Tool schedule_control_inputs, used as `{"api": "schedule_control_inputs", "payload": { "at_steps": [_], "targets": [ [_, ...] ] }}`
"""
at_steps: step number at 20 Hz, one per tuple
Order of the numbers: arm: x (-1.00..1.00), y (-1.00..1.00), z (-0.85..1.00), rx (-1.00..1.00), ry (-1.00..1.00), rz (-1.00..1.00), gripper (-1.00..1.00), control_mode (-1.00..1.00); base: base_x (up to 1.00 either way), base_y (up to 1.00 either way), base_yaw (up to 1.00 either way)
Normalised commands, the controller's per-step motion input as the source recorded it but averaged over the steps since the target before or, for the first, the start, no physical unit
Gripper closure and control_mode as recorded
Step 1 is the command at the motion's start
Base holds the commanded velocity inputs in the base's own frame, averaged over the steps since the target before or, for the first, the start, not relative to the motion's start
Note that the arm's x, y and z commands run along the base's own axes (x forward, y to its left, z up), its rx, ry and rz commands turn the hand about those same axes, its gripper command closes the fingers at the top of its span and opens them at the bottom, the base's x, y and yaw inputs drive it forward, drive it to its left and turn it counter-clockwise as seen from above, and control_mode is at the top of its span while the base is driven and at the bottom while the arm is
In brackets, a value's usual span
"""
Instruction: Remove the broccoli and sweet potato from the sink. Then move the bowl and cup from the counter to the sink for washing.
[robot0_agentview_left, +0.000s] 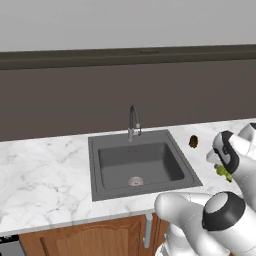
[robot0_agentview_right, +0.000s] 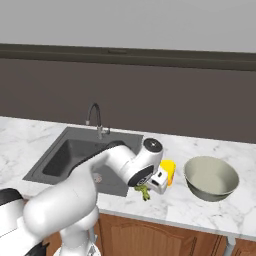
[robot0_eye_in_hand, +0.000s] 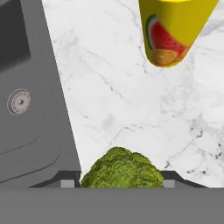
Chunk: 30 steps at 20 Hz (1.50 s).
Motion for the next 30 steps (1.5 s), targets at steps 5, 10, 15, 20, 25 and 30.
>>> {"api": "schedule_control_inputs", "payload": {
  "at_steps": [5, 10, 15, 20, 25, 30],
  "targets": [
    [-0.04, -0.23, -0.06, -0.05, 0.0, 0.11, 1.0, -1.0, 0.0, 0.0, 0.0],
    [-0.03, -0.21, -0.09, -0.03, 0.0, 0.09, 1.0, -1.0, 0.0, 0.0, 0.0],
    [-0.01, -0.19, -0.11, -0.02, -0.01, 0.09, 1.0, -1.0, 0.0, 0.0, 0.0],
    [0.0, -0.16, -0.11, -0.04, 0.0, 0.08, 1.0, -1.0, 0.0, 0.0, 0.0],
    [0.01, -0.15, -0.06, -0.04, -0.03, 0.07, 1.0, -1.0, 0.0, 0.0, 0.0],
    [0.01, -0.15, -0.04, -0.03, -0.05, 0.08, 1.0, -1.0, 0.0, 0.0, 0.0]
  ]
}}
